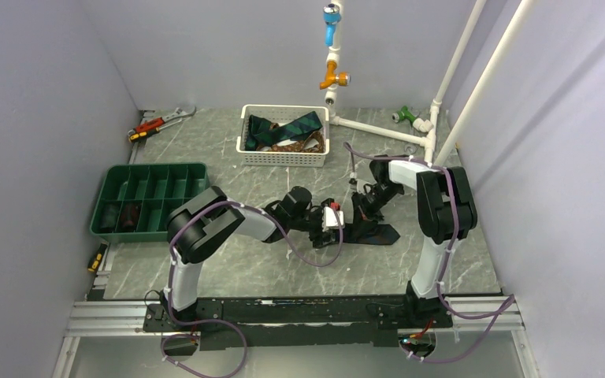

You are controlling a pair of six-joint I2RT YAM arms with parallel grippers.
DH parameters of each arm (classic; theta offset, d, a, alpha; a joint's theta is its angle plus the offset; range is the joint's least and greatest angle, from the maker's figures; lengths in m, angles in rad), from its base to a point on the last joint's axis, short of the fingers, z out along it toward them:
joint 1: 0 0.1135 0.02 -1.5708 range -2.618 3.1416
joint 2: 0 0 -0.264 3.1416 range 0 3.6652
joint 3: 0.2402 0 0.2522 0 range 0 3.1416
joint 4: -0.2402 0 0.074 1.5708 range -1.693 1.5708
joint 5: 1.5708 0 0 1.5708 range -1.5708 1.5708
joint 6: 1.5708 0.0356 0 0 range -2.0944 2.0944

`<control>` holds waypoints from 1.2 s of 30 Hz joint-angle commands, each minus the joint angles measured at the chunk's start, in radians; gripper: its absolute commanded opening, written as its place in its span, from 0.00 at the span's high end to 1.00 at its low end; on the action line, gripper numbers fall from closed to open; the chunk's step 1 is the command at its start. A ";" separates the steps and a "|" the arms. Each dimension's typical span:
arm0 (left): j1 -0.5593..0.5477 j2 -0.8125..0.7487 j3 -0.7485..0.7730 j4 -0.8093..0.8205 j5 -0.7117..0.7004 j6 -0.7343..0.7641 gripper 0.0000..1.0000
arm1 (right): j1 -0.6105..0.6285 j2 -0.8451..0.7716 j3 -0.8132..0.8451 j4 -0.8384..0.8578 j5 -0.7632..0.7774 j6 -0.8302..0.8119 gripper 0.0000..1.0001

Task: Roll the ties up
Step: Roll the tie at the center of the board.

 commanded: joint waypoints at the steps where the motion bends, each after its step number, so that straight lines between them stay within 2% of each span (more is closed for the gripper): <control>1: 0.017 -0.020 -0.046 0.022 0.085 -0.047 0.19 | -0.012 0.050 -0.024 0.073 0.346 -0.050 1.00; 7: 0.017 -0.011 -0.026 0.094 0.121 -0.091 0.15 | -0.009 0.102 0.026 0.083 0.479 -0.077 1.00; 10: 0.017 -0.027 -0.050 0.107 0.124 -0.088 0.15 | 0.000 0.133 0.058 0.093 0.482 -0.074 1.00; 16: 0.015 -0.073 -0.116 0.145 0.138 -0.009 0.14 | 0.040 0.222 0.151 0.044 0.418 -0.082 1.00; 26: -0.017 -0.014 0.025 0.067 0.112 0.066 0.13 | 0.094 0.245 0.178 0.009 0.280 -0.086 1.00; 29: -0.019 -0.001 0.041 0.051 0.134 0.078 0.16 | 0.107 0.264 0.197 0.006 0.231 -0.074 1.00; 34: -0.026 0.021 0.078 -0.035 0.177 0.091 0.25 | 0.107 0.302 0.249 -0.008 0.160 -0.039 1.00; 36: -0.030 0.028 0.082 -0.051 0.170 0.087 0.25 | 0.109 0.303 0.252 -0.004 0.146 -0.025 1.00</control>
